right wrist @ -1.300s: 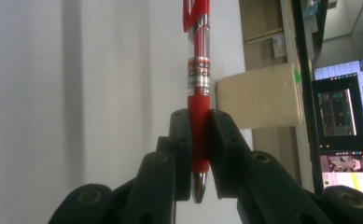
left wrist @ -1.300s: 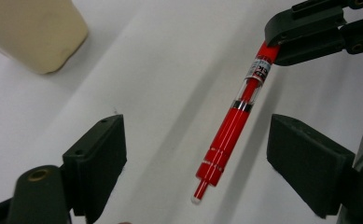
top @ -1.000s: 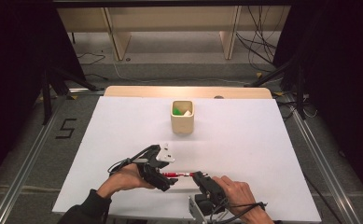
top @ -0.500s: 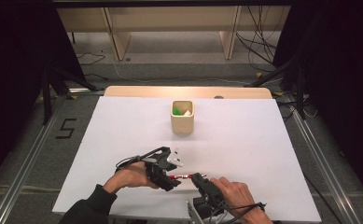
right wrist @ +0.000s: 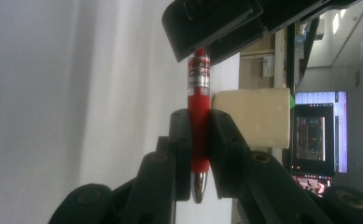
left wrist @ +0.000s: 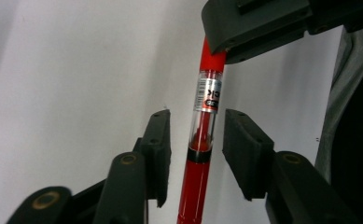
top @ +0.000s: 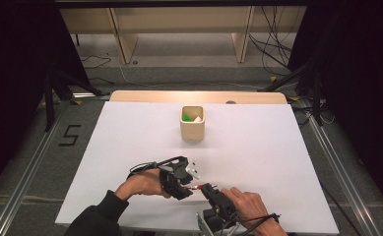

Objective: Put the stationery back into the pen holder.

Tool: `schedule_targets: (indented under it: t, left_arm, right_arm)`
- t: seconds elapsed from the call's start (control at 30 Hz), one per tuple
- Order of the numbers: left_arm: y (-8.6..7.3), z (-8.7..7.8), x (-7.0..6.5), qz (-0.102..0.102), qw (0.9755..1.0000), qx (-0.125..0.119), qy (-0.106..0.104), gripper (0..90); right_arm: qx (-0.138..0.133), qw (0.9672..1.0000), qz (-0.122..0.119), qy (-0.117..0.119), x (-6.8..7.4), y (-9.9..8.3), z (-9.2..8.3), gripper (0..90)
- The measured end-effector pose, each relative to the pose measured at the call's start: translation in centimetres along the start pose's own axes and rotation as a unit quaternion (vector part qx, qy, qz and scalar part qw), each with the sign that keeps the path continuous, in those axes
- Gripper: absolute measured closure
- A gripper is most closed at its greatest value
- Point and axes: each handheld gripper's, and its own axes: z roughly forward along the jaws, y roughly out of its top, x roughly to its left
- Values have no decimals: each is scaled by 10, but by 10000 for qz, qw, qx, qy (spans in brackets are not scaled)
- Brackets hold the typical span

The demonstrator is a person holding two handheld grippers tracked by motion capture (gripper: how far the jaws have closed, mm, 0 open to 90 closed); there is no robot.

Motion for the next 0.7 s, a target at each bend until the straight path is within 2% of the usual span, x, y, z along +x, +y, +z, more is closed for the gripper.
schedule_targets:
  t: [0.17,0.7]
  left_arm:
    - [2,2,3,26,9999,74,-102,646]
    - [10,10,2,166,9989,306,-301,747]
  right_arm:
    - [-16,10000,-1,2,1,0,1,807]
    - [-12,9999,-99,48,4,1,1,807]
